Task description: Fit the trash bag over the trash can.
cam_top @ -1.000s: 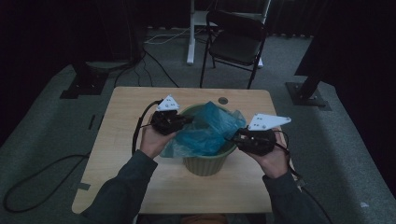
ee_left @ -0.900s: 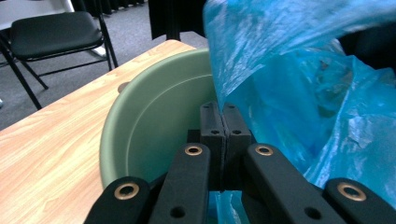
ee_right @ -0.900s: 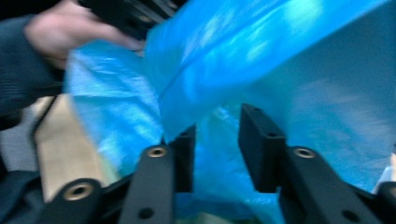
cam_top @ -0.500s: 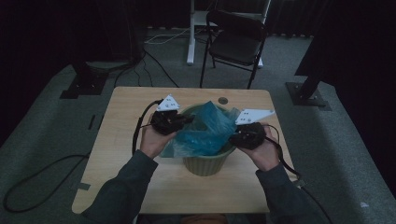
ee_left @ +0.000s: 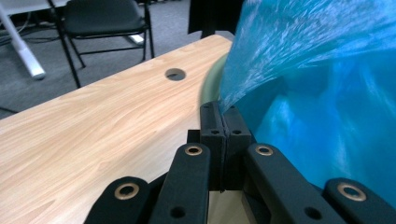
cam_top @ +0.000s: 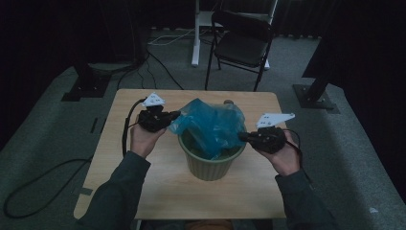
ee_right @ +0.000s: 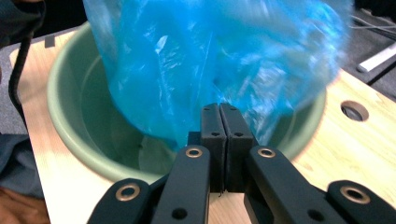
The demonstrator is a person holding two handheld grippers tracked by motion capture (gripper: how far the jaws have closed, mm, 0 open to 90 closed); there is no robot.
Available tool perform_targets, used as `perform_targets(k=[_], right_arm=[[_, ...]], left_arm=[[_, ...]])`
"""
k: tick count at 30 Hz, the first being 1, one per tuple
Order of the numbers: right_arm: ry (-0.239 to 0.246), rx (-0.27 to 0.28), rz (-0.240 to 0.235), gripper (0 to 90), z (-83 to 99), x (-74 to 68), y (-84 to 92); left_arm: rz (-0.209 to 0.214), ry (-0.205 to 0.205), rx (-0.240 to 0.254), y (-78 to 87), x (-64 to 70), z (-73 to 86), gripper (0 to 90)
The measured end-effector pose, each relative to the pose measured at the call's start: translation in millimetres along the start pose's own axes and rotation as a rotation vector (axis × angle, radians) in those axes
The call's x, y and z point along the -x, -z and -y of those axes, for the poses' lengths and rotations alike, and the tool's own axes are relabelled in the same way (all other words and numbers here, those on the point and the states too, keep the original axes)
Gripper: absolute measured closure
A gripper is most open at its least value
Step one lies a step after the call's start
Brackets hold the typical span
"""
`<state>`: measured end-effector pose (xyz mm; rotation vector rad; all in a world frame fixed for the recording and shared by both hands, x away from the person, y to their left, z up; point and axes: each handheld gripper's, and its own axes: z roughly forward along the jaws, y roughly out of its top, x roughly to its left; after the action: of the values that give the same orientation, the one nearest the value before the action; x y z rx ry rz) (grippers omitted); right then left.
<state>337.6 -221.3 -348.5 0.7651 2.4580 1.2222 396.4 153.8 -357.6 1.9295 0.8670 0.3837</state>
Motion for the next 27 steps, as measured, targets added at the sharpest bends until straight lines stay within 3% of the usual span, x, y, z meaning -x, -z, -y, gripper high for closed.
perform_targets(k=[10,16,22,24,27], right_arm=[[-0.035,-0.011,0.065,90.0,13.6,15.3,15.6],[-0.043,-0.033,0.081,90.0,18.0,19.1,16.9],[-0.081,-0.027,0.159,90.0,20.2,24.9,20.2],[-0.085,-0.025,0.143,90.0,20.7,25.2,20.6],[-0.046,-0.034,0.051,84.0,20.2,21.0,17.3]], left_arm=[[-0.052,0.067,-0.012,3.2,-22.4,10.5,89.7],[-0.061,0.081,-0.015,1.5,-24.8,12.1,89.7],[-0.073,0.102,-0.013,1.1,-27.5,11.9,89.7],[-0.063,0.097,-0.012,0.4,-26.5,12.2,89.6],[-0.044,0.08,-0.015,-1.5,-22.8,11.6,89.0]])
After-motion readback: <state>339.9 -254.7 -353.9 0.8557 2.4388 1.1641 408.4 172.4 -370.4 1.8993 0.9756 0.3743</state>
